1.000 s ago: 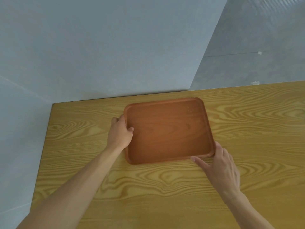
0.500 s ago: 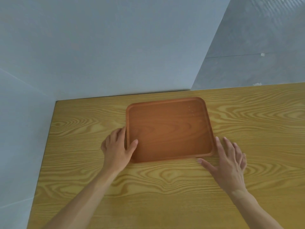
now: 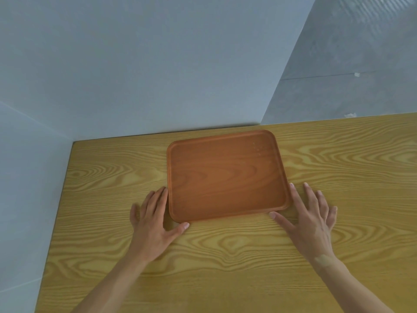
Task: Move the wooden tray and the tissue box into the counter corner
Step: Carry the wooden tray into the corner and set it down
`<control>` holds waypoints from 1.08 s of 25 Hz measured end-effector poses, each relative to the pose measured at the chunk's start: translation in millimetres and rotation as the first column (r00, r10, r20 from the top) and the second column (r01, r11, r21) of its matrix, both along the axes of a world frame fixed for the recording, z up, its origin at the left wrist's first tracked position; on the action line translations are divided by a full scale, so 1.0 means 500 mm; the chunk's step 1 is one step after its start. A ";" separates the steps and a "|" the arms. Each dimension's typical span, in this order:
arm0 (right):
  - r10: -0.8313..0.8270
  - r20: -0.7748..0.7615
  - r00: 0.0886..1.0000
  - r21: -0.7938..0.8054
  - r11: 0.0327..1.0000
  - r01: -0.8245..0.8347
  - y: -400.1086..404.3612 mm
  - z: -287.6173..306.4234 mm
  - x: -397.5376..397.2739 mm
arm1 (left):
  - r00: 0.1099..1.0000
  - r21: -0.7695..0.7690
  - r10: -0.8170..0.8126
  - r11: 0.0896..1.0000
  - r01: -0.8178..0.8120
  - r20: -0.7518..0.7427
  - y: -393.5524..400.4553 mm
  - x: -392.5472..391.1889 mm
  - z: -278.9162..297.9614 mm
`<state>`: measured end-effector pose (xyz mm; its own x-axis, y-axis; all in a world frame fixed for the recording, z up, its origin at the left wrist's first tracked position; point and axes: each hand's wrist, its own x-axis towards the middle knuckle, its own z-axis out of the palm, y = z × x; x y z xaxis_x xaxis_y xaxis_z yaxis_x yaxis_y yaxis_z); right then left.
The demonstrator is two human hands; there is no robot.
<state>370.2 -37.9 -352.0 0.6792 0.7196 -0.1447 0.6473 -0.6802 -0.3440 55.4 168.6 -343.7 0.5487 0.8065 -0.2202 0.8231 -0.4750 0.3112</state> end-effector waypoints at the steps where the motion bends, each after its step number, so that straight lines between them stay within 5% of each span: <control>1: -0.006 -0.004 1.000 -0.001 1.000 0.006 0.008 0.000 0.001 | 1.000 -0.003 0.000 1.000 0.000 0.002 0.009 0.001 0.000; 27: -0.067 -0.087 0.994 0.004 0.998 0.067 0.059 0.013 0.008 | 1.000 0.014 0.019 1.000 -0.019 0.001 0.084 0.032 0.011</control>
